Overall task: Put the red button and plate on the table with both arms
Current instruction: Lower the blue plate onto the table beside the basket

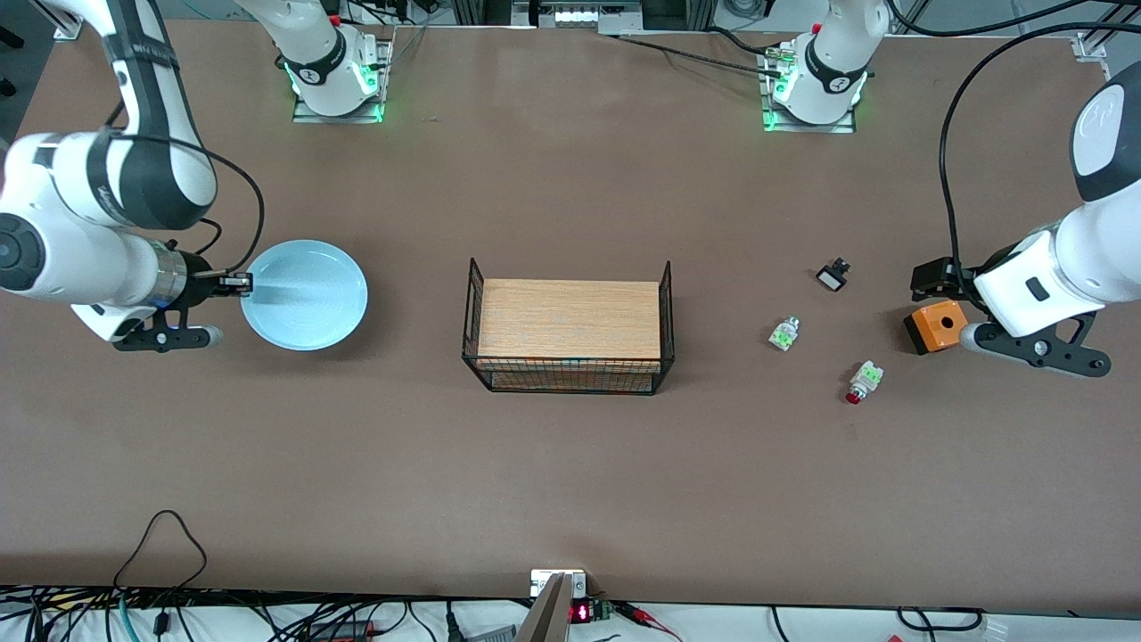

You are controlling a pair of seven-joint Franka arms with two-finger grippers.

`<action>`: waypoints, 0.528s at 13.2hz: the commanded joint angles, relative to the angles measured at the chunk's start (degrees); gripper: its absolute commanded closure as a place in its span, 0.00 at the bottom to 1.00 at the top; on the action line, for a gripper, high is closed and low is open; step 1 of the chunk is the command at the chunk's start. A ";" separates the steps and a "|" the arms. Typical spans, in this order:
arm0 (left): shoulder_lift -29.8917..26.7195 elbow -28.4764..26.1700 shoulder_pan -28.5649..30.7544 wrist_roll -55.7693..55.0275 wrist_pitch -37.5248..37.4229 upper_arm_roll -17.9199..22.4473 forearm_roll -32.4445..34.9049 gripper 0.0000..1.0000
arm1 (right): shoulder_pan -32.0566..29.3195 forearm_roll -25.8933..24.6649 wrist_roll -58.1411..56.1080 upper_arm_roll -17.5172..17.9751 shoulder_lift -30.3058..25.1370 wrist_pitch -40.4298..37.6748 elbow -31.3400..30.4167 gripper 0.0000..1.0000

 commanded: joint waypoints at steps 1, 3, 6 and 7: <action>0.26 1.40 0.06 -0.19 -0.51 -0.13 -0.95 0.00 | -2.10 0.11 -4.34 1.07 -1.62 7.40 -7.74 1.00; 0.17 1.40 0.24 -0.19 -0.42 -0.13 -0.77 0.00 | -3.58 0.11 -9.15 1.07 -1.45 14.41 -12.92 1.00; 0.00 1.31 0.50 0.16 -0.51 -0.13 -0.51 0.00 | -4.73 0.11 -13.21 0.98 0.13 23.75 -17.95 1.00; 0.00 1.31 0.50 0.07 -0.42 -0.13 -0.42 0.00 | -5.52 0.11 -14.62 0.98 1.01 24.99 -18.13 1.00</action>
